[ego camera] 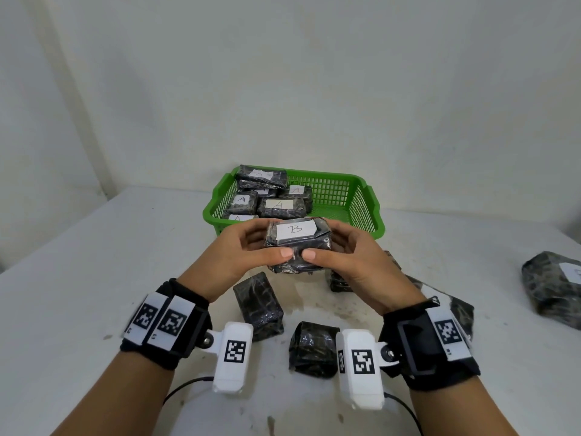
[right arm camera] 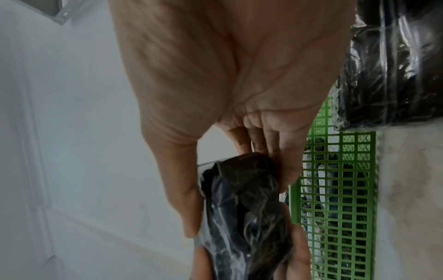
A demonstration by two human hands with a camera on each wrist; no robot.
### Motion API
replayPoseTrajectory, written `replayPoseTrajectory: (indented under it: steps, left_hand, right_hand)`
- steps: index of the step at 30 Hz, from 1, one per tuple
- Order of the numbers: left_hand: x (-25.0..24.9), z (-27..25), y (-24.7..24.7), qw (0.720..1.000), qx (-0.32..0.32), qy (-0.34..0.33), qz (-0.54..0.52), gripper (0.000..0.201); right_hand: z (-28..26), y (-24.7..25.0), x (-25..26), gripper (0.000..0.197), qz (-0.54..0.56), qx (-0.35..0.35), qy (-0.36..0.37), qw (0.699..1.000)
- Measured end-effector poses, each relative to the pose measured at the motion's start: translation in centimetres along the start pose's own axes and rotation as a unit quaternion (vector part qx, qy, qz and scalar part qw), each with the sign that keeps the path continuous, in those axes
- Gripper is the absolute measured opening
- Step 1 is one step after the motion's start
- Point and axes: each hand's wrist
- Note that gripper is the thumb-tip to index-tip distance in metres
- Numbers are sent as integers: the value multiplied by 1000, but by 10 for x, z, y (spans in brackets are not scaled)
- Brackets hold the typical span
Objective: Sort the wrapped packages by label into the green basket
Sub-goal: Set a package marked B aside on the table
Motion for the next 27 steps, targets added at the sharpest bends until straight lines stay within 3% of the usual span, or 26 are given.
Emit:
replayPoseTrajectory:
  steps: [5,9,14,20,27]
  left_hand:
    - [-2,-2,2,999,-5,-17,30,76]
    - [-4,-3,1,997,-17,-45,59,80]
    - [-4,-4,-6,998,36,-21,44,82]
    - [-2,1,-12,998,-33,17,55,31]
    - [-2,-1,-13,999,-22,20,40,33]
  right_hand:
    - [-1,1,-1,65,-25,9,3,1000]
    - [0,1,0,72,5,16,-39,999]
    - [-2,-4,4,32,41,-9,-58,997]
    - [-3,-4,2,28,-19,-24,-41,999]
    - [-4,-5,5,15,-23,-45,-33,998]
Point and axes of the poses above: each hand's wrist, its own z-axis towards the middle knuckle, its own y-axis out of the back of the hand, x = y × z, and after that the axes turned 7 degrees about x, right-handed
